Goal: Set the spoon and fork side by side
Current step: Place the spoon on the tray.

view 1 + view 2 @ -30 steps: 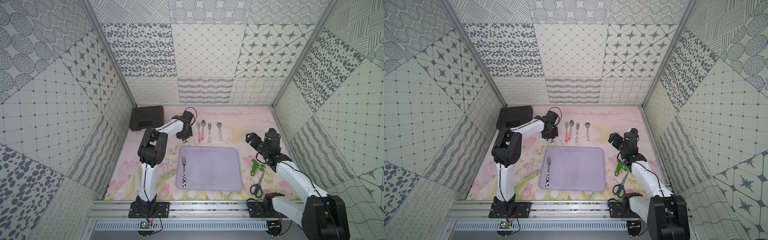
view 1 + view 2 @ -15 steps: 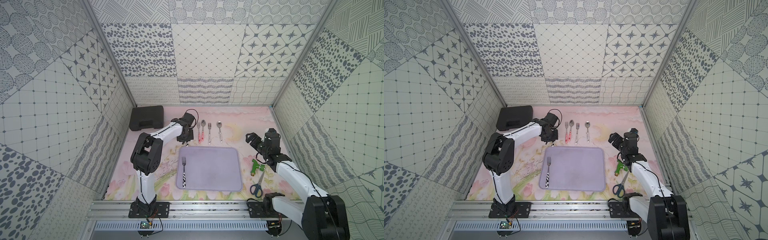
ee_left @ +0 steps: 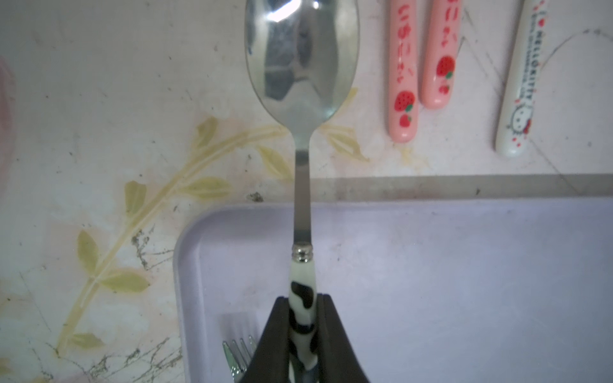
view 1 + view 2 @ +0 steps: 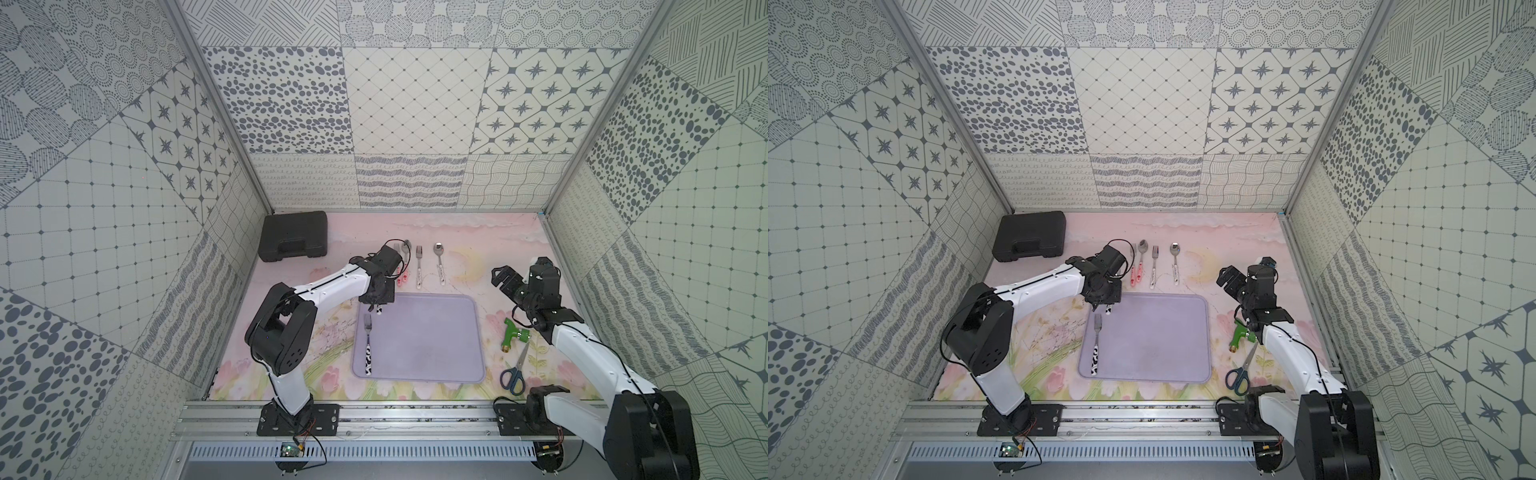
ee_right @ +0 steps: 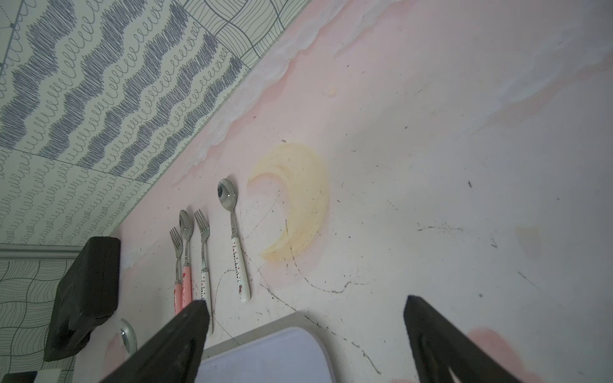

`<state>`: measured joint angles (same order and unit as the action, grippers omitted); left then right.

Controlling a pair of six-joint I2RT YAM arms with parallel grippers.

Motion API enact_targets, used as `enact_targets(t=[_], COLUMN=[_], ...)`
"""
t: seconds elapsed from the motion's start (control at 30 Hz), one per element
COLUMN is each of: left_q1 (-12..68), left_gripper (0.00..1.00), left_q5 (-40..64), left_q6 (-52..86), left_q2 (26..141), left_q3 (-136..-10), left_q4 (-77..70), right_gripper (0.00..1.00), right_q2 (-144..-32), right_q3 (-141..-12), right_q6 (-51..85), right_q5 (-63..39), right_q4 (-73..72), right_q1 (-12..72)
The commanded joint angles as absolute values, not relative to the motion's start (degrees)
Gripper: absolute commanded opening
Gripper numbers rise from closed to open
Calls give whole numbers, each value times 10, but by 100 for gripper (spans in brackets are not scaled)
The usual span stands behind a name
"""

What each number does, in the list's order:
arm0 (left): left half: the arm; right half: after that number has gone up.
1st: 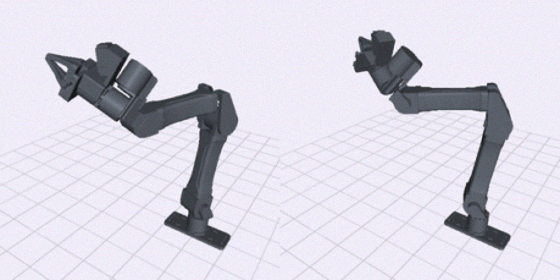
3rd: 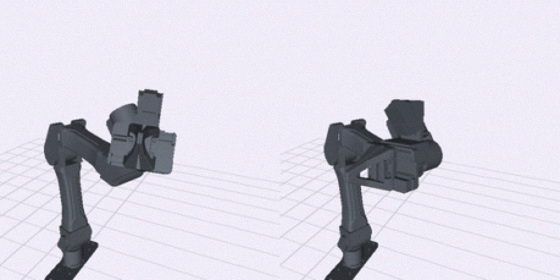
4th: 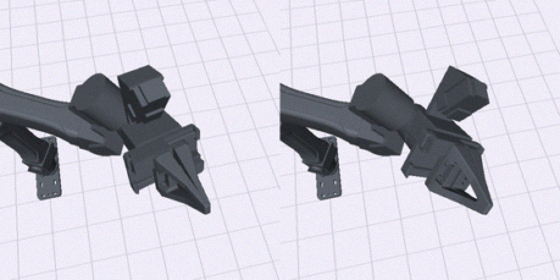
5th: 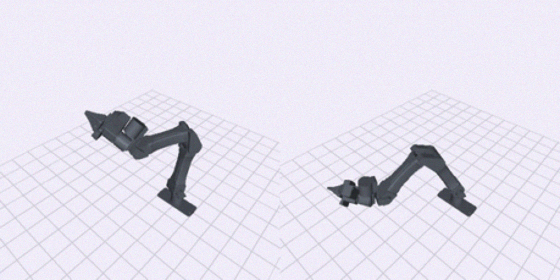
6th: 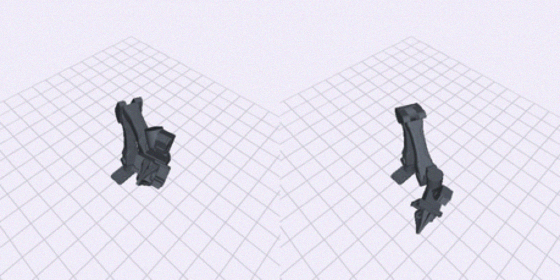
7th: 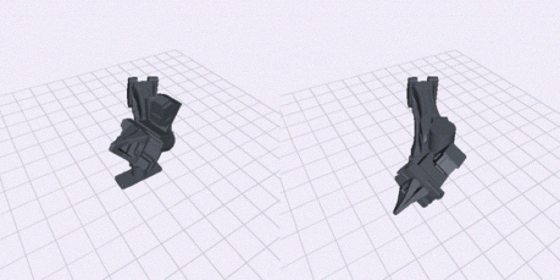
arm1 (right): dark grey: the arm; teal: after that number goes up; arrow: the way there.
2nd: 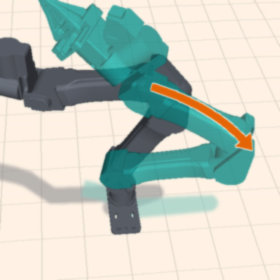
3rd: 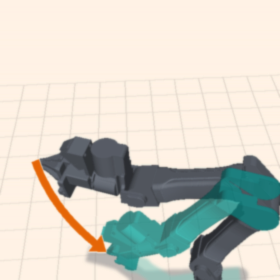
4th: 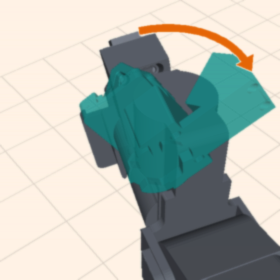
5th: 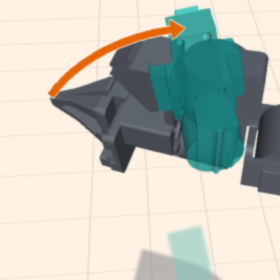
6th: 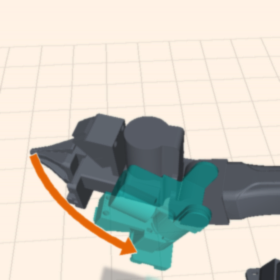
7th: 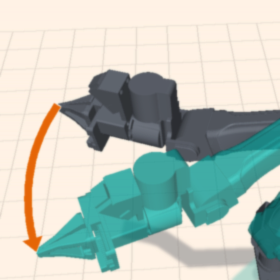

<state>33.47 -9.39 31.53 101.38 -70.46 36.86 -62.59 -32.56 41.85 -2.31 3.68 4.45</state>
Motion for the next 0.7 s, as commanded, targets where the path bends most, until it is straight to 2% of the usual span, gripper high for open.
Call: enact_targets(t=[0.0, 0.67], left_q1=[365, 478], left_gripper=[0, 0], left_q5=[-124, -169], left_q6=[365, 497], left_q2=[973, 888], left_q3=[-659, -550], left_q4=[378, 384], right_gripper=[97, 97], right_q2=[-620, -616], right_q3=[-327, -325], right_q6=[424, 424], right_q5=[-21, -21], right_q4=[23, 23], right_q1=[47, 47])
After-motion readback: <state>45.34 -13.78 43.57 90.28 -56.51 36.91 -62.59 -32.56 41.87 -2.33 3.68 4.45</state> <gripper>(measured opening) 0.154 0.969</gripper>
